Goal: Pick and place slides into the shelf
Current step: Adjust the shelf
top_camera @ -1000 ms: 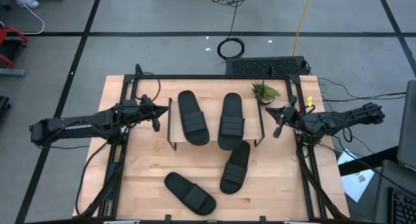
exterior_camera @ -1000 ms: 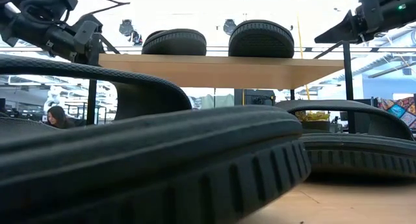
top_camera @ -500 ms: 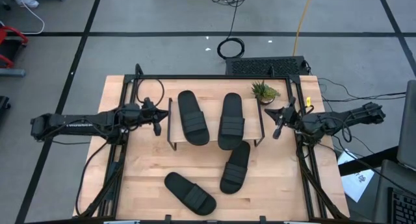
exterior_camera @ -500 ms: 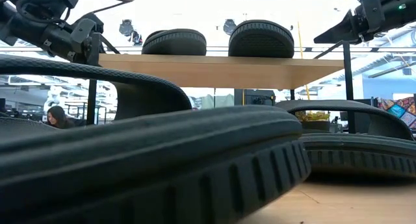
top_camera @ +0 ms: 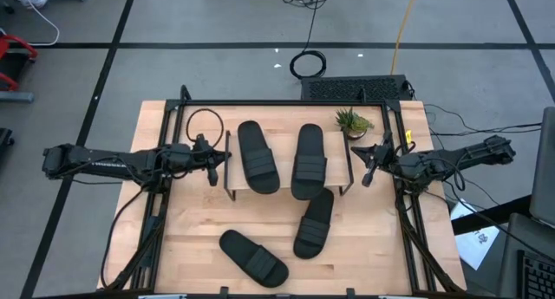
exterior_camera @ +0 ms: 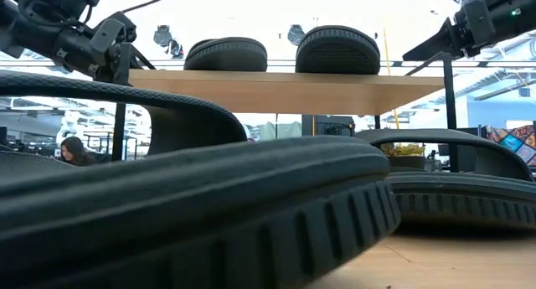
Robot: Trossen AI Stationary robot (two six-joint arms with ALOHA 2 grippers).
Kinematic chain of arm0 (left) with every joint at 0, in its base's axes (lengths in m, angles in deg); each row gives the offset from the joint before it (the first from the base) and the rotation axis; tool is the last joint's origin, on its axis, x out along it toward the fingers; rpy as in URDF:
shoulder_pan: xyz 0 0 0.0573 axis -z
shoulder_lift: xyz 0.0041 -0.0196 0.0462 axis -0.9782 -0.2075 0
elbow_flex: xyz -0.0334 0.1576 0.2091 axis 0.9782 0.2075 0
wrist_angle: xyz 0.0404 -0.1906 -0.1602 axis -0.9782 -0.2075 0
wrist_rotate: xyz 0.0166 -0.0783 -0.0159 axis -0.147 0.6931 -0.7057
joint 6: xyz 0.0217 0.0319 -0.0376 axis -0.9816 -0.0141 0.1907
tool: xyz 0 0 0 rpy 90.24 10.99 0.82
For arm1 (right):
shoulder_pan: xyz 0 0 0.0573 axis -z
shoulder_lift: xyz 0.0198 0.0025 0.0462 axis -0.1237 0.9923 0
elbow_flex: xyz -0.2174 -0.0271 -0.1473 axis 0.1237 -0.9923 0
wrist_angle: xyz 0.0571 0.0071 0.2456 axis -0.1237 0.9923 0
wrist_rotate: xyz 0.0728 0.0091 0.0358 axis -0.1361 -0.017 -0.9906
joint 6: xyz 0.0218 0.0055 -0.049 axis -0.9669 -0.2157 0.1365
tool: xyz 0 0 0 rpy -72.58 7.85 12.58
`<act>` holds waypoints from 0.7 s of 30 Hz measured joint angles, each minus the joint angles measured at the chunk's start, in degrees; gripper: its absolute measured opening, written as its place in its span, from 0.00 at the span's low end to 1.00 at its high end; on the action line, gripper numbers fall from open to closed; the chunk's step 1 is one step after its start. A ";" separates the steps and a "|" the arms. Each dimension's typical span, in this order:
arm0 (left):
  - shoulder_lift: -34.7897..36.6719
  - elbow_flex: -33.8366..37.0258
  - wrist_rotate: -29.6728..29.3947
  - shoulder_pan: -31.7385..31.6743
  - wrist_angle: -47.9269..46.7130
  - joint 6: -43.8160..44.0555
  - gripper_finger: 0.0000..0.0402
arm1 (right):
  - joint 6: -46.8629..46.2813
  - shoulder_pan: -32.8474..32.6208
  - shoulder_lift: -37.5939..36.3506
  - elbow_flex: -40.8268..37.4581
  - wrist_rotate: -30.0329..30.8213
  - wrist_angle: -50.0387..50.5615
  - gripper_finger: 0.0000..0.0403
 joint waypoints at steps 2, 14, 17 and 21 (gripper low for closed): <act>-0.84 -0.06 -0.72 0.27 0.69 -0.03 0.00 | 0.00 0.00 0.17 0.00 0.00 -0.35 0.00; 2.20 -1.90 -2.12 0.30 -4.04 -0.99 0.00 | -0.13 0.00 0.22 0.00 0.00 -0.24 0.00; 2.18 -3.12 -0.57 0.35 -7.55 -0.58 0.00 | 0.04 0.00 0.22 0.00 0.00 -0.24 0.00; 2.20 -4.78 -1.39 0.98 -11.19 -2.13 0.01 | 0.09 -0.01 0.22 0.00 -0.02 -0.24 0.00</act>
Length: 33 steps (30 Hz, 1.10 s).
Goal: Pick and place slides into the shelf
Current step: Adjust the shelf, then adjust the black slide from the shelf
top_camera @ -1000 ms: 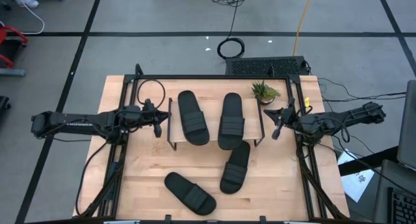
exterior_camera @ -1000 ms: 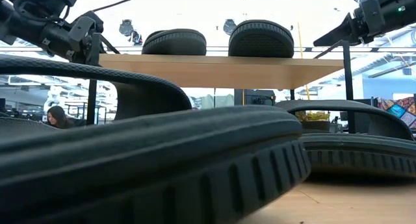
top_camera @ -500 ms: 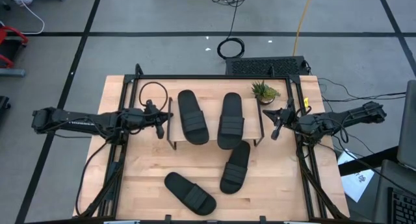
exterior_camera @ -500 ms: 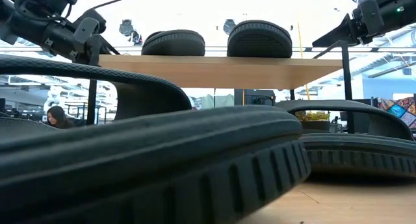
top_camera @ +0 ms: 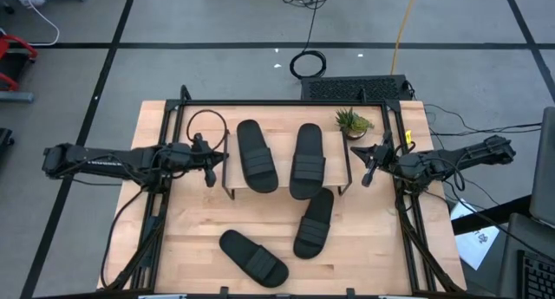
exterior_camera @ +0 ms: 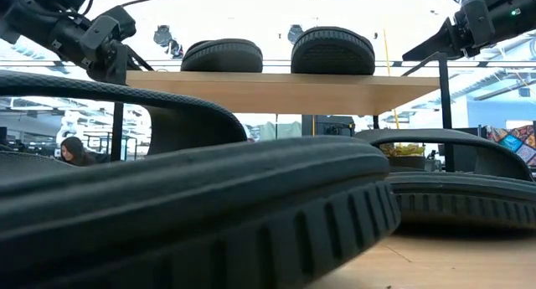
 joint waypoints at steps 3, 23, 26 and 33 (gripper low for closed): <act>0.02 -1.32 -1.47 0.53 -2.22 -1.01 0.02 | 0.02 -0.01 0.00 0.00 0.00 0.00 0.00; -1.72 -20.66 -13.41 3.66 -23.84 -0.50 0.00 | 1.20 -0.01 0.00 0.00 -2.95 -0.17 0.00; -5.73 -25.11 -9.83 2.50 -24.29 -3.06 0.00 | 1.25 -0.01 0.00 0.00 -2.95 -0.77 0.00; -18.93 -31.29 -1.04 -0.88 -27.13 -5.34 0.00 | 0.35 -0.01 0.00 0.00 -2.95 -0.74 0.00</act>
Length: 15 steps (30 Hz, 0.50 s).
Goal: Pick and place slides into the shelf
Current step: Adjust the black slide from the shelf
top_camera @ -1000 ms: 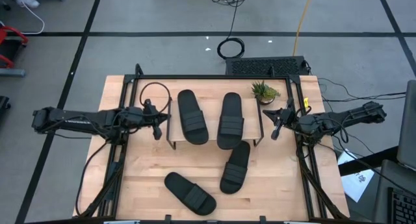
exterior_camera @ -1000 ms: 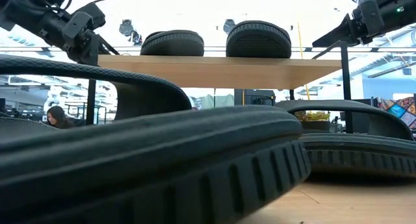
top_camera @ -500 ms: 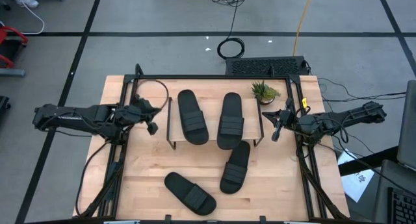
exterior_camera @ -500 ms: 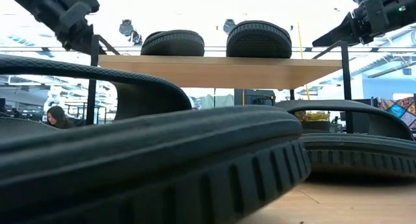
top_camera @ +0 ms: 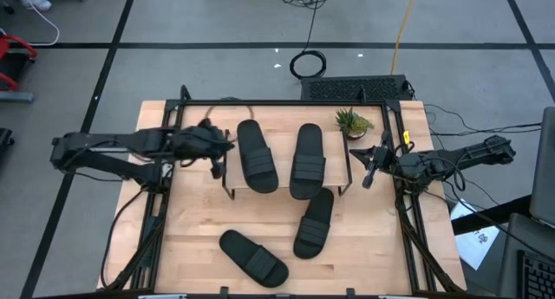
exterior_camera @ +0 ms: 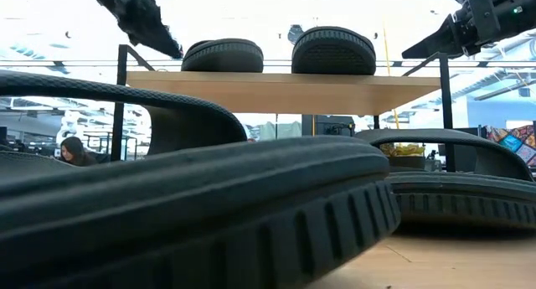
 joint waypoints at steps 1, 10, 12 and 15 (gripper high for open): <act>-1.88 -0.78 0.72 -0.17 -0.78 -0.02 0.00 | -0.10 0.00 0.00 0.00 -0.02 0.01 0.00; -13.39 -9.94 1.32 -1.40 -13.40 1.79 0.00 | -0.04 0.00 -0.01 0.00 -0.02 0.02 0.00; -15.35 -11.97 1.34 -1.94 -15.36 1.77 0.00 | 0.25 0.00 -0.02 0.00 -0.02 0.04 0.00; -18.21 -14.28 1.25 -3.10 -17.44 1.51 0.00 | 0.36 0.00 0.00 0.00 -0.02 0.04 0.00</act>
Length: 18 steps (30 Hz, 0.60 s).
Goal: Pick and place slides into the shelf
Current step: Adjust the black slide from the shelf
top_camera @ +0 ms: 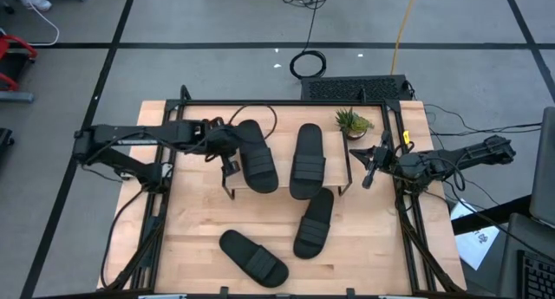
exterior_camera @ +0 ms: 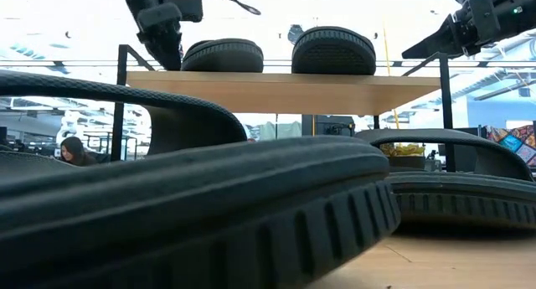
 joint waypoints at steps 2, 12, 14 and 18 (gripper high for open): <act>-2.07 -1.03 -0.07 -0.86 -1.36 -0.09 0.00 | 0.06 0.00 -0.02 0.00 0.00 0.00 0.00; -6.77 -1.84 -0.21 -3.80 -0.04 -4.29 0.00 | 0.67 0.00 -0.02 0.00 -0.02 0.02 0.00; -6.77 -1.79 -0.23 -3.83 1.47 -5.25 0.00 | 0.95 0.00 0.00 -0.02 -0.02 0.04 0.00; -5.98 -1.79 -0.23 -3.79 3.34 -7.49 0.00 | 1.17 0.00 0.00 -0.02 -0.02 0.04 0.00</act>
